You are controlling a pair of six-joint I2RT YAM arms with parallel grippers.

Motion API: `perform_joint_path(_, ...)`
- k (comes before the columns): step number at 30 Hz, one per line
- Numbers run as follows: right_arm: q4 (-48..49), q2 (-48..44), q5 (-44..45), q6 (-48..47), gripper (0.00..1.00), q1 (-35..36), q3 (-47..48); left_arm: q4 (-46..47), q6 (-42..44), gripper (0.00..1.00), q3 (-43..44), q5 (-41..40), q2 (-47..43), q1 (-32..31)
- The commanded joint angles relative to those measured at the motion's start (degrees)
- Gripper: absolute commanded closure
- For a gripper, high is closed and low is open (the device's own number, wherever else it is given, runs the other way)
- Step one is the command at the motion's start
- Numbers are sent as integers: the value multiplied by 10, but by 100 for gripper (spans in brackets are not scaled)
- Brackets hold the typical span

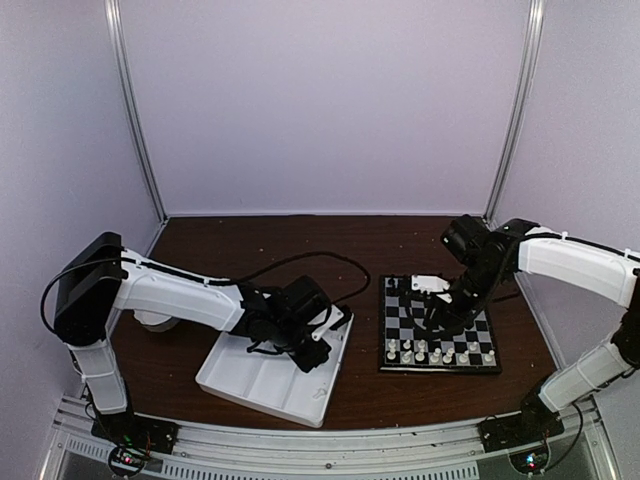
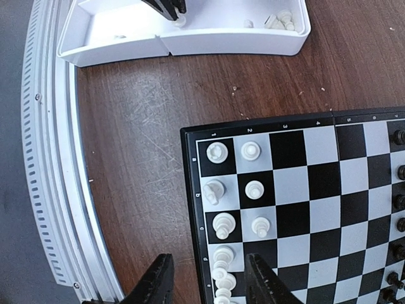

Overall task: Set up the chess pieces on the board
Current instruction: Place the pawn in the storage box, then pick up the pawn from the storage box.

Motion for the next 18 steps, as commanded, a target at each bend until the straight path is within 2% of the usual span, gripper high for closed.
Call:
perform_joint_path(1,10,6,12,3,59,8,18,-10,-5,86,18,-5,4,5)
perform_joint_path(6,5,7,14,-2,59,10,25,-19,-11,71,18,-3,-8,5)
perform_joint_path(9,7,9,17,-5,59,15,29,-20,-14,68,17,2,-29,6)
perform_joint_path(13,24,27,16,-2,59,33,45,-19,-23,62,-1,-15,-96,6)
perform_joint_path(18,38,107,18,2,59,74,107,-21,-50,59,-42,-68,-194,20)
